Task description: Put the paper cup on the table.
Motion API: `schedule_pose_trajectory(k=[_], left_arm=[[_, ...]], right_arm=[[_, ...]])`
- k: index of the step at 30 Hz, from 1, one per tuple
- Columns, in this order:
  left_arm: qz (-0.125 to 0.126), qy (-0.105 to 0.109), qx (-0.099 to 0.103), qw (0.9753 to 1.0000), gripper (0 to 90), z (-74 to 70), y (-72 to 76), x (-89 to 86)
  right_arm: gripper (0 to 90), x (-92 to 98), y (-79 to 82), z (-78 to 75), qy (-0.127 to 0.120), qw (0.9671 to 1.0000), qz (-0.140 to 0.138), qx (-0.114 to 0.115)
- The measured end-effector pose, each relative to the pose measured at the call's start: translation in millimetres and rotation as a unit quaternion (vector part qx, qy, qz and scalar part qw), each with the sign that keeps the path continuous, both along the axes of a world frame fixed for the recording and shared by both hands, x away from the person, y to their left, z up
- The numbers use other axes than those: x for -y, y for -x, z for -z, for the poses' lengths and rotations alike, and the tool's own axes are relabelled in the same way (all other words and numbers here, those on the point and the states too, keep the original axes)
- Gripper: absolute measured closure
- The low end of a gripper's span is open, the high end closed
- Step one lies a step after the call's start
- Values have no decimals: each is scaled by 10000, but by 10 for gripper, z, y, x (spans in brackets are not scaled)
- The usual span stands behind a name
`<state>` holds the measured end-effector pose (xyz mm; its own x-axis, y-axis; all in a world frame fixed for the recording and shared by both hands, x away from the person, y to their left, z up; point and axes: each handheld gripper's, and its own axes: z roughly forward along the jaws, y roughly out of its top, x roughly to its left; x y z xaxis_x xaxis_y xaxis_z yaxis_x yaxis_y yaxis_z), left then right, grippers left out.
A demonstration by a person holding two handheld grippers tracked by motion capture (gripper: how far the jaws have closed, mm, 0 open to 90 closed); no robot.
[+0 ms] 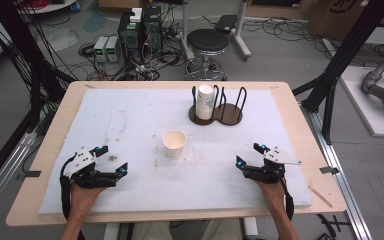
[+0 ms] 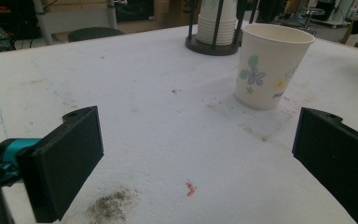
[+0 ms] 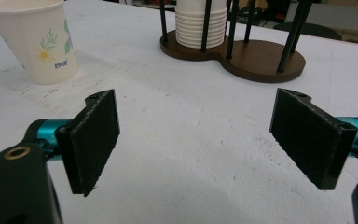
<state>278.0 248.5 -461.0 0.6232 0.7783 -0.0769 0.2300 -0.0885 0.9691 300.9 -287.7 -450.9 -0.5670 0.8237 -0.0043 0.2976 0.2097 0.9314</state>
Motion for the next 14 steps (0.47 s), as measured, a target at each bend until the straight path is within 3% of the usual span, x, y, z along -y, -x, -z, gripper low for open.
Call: schedule_pose_trajectory(k=[14], left_arm=[[-6,-26,-38,10000,17,0,-9,9]], right_arm=[[161,0,10,1,-22,10000,-19,21]])
